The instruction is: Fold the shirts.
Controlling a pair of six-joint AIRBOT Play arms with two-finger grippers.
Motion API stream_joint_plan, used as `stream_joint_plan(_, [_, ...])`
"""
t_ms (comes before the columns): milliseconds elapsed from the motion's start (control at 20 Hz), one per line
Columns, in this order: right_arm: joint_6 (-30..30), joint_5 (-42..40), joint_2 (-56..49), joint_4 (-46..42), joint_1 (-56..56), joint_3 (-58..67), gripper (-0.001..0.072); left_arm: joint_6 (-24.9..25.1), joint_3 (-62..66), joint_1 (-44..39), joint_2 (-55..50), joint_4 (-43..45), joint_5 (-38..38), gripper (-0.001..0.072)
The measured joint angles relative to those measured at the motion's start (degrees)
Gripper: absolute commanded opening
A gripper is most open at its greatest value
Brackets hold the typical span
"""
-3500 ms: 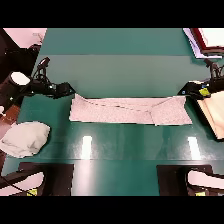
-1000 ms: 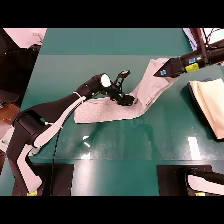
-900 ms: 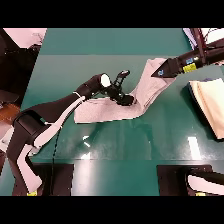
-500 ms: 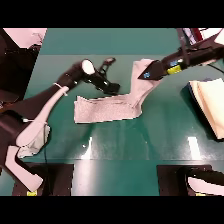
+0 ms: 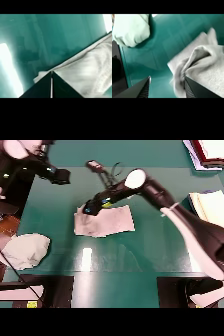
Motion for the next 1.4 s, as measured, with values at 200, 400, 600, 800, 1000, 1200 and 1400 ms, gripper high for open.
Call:
stream_joint_plan(200, [1.07, 3.89, -3.37, -4.74, 1.51, 6.58, 0.0433, 0.37, 0.0, 3.15, 3.78, 0.39, -2.23, 0.0027])
stream_joint_plan(400, [4.96, 11.04, -0.07, -11.87, -4.28, 2.91, 0.0432, 0.44, -0.02, 4.07, 4.92, -0.68, -3.3, 0.0027])
stream_joint_plan(600, [8.92, 13.38, 6.43, -14.67, -14.21, -9.2, 0.0516, 0.61, -0.02, 4.35, 5.22, -1.09, -3.63, 0.0027])
stream_joint_plan(800, [10.58, 11.43, 10.47, -13.09, -22.97, -21.62, 0.0712, 0.87, -0.02, 4.37, 5.31, -1.57, -3.45, 0.0027])
stream_joint_plan(1000, [10.84, 7.08, 9.55, -6.91, -26.84, -29.97, 0.0697, 1.49, -0.11, 4.37, 5.31, -2.75, -2.97, 0.0027])
stream_joint_plan(1200, [9.66, 3.65, 4.79, -0.48, -26.43, -32.13, 0.0696, 1.7, -0.37, 4.35, 5.31, -3.8, -2.62, 0.0027])
stream_joint_plan(1400, [8.28, 2.51, -0.33, 5.11, -23.96, -29.7, 0.0529, 1.81, -0.44, 4.37, 5.31, -4.63, -2.54, 0.0027])
